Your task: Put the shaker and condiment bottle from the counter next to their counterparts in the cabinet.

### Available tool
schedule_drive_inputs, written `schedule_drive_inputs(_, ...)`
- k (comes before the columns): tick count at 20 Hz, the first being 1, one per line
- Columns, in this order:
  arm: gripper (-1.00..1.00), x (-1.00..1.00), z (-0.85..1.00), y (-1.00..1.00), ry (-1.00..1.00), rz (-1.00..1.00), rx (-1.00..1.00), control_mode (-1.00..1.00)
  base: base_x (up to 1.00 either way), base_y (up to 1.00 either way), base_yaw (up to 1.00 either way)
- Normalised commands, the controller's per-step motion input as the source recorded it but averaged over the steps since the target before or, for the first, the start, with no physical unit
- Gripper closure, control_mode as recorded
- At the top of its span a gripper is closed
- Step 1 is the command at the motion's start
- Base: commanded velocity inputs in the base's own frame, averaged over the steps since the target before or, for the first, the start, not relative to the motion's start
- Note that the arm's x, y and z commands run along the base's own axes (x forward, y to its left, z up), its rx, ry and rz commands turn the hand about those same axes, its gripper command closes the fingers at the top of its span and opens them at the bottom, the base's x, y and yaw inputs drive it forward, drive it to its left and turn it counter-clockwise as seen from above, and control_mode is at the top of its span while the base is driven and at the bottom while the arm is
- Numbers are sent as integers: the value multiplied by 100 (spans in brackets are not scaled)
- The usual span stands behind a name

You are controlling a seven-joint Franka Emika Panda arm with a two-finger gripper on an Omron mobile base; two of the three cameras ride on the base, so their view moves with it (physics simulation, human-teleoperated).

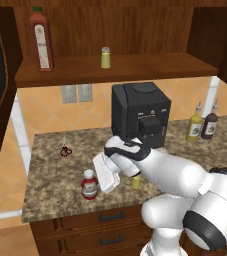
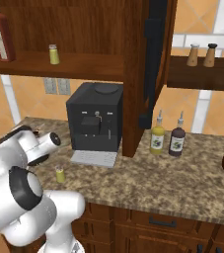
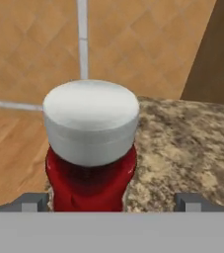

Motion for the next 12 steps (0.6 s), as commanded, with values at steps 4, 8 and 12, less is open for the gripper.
schedule_drive_inputs(4,-100,39,-42,27,0,0,0,-100,0,0,0)
schedule_drive_inputs(8,100,26,-22,18,2,0,0,-100,0,0,0)
schedule_drive_inputs(12,100,-12,51,3,-1,2,12,-100,0,0,0)
